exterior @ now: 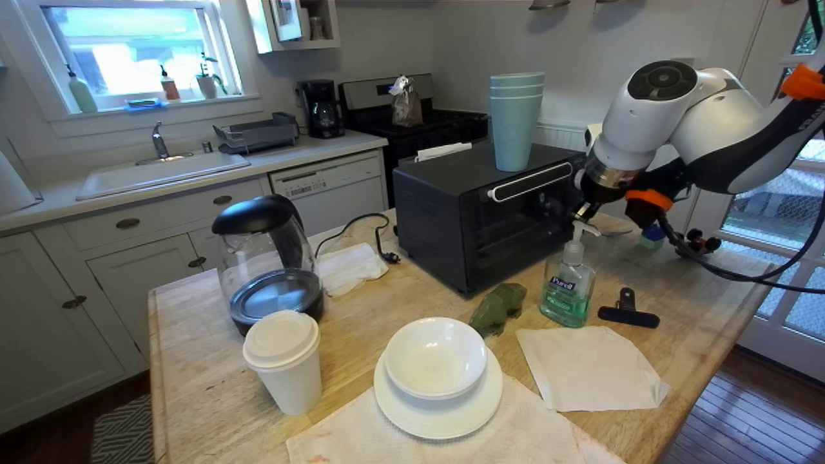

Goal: Turn the bottom knob on the toaster oven to the right

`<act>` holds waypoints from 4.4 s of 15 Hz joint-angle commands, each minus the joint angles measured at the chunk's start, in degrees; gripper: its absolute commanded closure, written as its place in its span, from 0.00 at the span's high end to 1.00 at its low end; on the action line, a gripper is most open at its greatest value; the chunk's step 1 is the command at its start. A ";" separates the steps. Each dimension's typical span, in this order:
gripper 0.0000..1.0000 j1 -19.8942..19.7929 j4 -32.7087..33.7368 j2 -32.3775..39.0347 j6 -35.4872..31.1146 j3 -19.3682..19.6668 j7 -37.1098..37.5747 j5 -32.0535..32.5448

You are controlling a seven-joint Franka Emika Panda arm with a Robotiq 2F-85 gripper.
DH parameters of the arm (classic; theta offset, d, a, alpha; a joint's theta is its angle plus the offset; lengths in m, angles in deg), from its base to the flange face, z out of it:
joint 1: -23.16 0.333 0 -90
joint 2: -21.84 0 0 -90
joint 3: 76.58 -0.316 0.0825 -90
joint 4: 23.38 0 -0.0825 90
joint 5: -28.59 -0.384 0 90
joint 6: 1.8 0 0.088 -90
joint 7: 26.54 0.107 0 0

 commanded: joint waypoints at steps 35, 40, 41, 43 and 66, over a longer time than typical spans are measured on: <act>1.00 -11.90 -4.47 -2.88 -0.41 -9.28 -18.09 -28.42; 1.00 -12.35 -6.15 -6.97 2.67 -10.27 -19.45 -29.18; 1.00 -12.28 -6.36 -7.81 3.36 -10.27 -19.47 -29.11; 1.00 -12.20 -6.81 -9.65 5.06 -10.26 -19.83 -29.12; 1.00 -7.40 -9.71 -24.21 21.65 -7.62 -46.77 -54.18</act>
